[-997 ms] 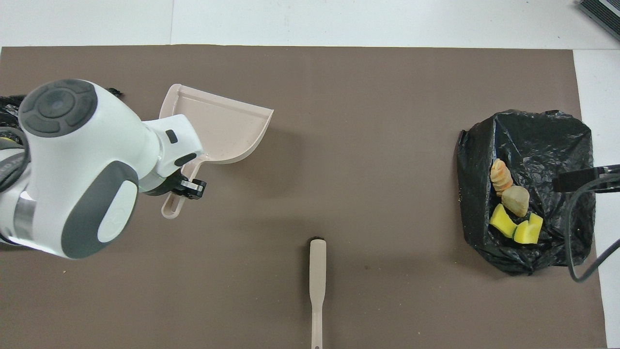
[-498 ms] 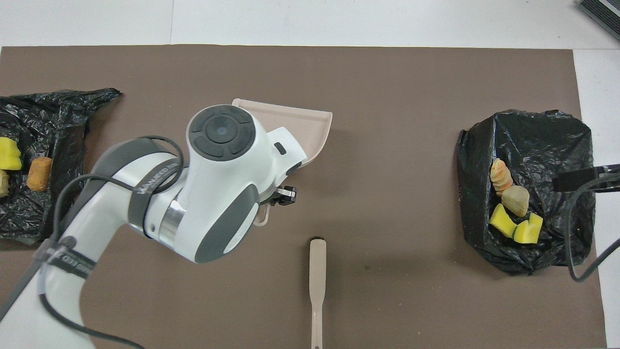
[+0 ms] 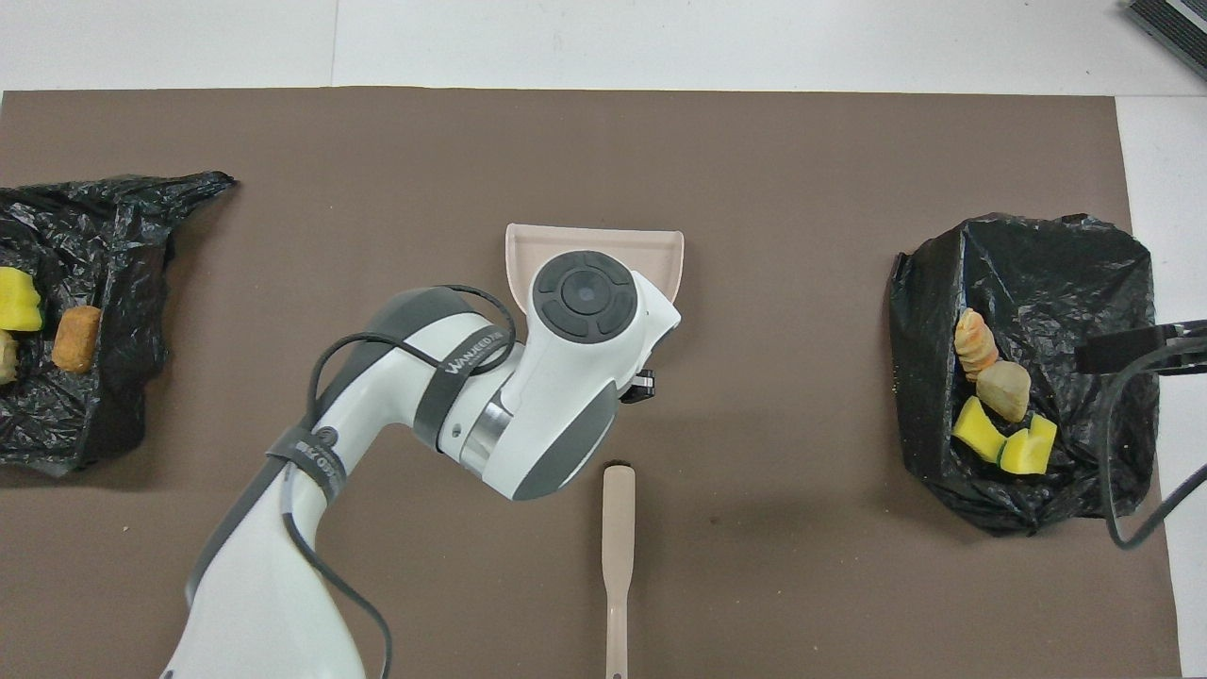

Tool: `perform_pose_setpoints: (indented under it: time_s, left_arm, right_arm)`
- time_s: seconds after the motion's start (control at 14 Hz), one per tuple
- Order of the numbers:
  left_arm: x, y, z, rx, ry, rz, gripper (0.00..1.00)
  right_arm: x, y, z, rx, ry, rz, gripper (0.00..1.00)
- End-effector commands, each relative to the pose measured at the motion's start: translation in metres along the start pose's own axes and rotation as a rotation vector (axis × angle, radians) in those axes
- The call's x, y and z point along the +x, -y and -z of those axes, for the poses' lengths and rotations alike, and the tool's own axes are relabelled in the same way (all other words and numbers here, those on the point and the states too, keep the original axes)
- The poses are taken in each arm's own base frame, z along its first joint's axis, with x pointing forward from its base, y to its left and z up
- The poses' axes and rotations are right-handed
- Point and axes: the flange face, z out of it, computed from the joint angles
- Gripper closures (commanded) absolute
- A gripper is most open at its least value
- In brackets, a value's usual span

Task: Sweep and dump trash in bin
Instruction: 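Lower the dustpan onto the table center with the left gripper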

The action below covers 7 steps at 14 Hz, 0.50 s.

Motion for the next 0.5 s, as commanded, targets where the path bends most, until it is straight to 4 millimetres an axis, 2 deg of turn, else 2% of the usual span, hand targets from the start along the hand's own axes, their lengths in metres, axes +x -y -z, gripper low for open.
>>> perform_pose_setpoints:
  time_s: [0.0, 0.07, 0.14, 0.28, 0.43]
  left_arm:
    - [0.006, -0.027, -0.013, 0.014, -0.057, 0.015, 1.00]
    - [0.006, -0.027, -0.012, 0.016, -0.060, 0.015, 0.33]
    - [0.008, -0.024, -0.012, 0.020, -0.063, 0.021, 0.00]
    - [0.017, -0.008, 0.001, 0.015, -0.080, 0.037, 0.00]
    - [0.034, 0.028, 0.031, -0.002, -0.107, 0.087, 0.00]
  right_arm:
    - [-0.004, -0.001, 0.005, -0.008, 0.011, 0.011, 0.00]
    - [-0.004, -0.001, 0.005, -0.008, 0.011, 0.011, 0.00]
    - [-0.004, -0.001, 0.005, -0.008, 0.011, 0.011, 0.00]
    - [-0.004, -0.001, 0.005, -0.008, 0.011, 0.011, 0.00]
    - [-0.004, -0.001, 0.005, -0.008, 0.011, 0.011, 0.00]
